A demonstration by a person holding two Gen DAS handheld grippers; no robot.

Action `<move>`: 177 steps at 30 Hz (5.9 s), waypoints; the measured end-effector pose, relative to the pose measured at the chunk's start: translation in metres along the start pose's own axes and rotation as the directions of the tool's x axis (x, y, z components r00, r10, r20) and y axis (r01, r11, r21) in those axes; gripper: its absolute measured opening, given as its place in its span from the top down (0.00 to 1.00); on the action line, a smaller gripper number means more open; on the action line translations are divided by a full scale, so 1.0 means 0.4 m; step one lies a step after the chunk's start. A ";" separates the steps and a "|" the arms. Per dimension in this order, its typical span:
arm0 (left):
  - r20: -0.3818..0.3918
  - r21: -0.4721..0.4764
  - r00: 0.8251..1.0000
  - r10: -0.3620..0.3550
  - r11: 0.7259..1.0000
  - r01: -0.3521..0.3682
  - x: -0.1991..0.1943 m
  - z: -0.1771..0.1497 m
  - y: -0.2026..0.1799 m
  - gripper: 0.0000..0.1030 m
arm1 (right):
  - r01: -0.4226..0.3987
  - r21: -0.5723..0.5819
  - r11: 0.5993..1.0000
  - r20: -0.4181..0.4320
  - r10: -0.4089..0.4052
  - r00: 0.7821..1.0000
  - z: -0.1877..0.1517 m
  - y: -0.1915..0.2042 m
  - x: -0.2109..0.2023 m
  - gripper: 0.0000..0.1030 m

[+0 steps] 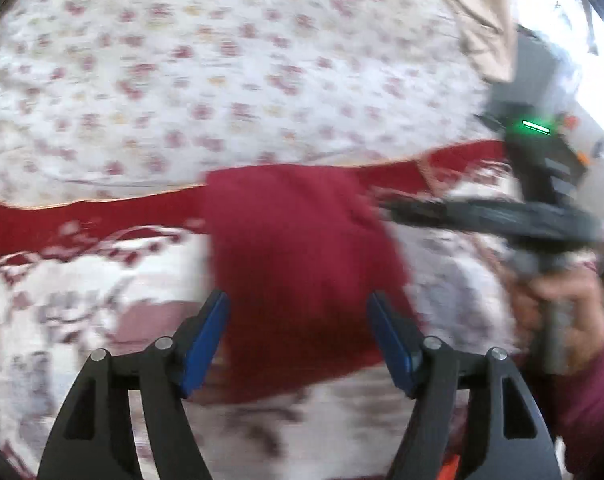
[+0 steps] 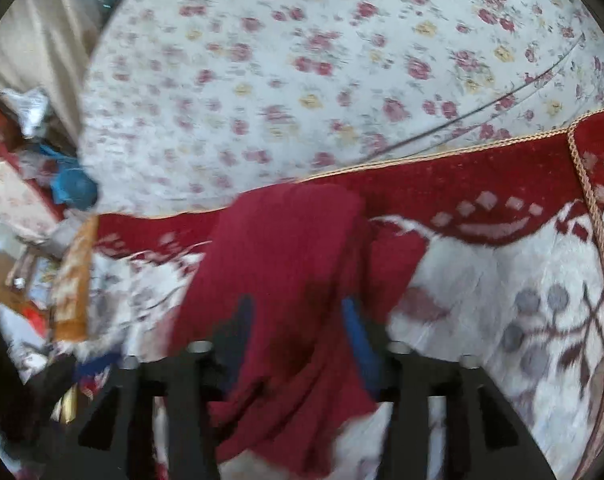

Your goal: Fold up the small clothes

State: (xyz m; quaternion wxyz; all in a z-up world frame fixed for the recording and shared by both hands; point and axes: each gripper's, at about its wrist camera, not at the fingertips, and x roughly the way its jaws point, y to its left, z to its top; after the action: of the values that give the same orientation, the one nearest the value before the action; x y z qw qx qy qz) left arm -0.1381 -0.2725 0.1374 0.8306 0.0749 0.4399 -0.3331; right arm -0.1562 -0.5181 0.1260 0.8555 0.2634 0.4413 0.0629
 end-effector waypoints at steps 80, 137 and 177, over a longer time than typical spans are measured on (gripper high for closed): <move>-0.072 -0.115 0.997 0.010 0.993 -0.019 0.161 -0.073 0.086 0.17 | 0.297 -0.093 0.950 0.076 -0.290 0.954 -0.144 0.055 0.061 0.81; 0.065 -0.232 0.979 0.191 0.957 -0.172 -0.054 -0.243 0.201 0.13 | 0.254 -0.377 0.891 0.003 -0.273 0.962 -0.410 0.262 0.089 0.60; 0.157 -0.180 0.929 0.336 0.934 -0.307 -0.110 -0.226 0.180 0.10 | 0.340 -0.224 0.913 0.185 -0.302 0.935 -0.372 0.307 0.012 0.07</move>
State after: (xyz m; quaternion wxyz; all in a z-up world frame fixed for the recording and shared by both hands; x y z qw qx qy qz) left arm -0.1723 -0.1578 0.1052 0.9146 0.0510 0.3665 -0.1630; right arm -0.2553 -0.3530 0.1144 0.9108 0.0800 0.4028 -0.0426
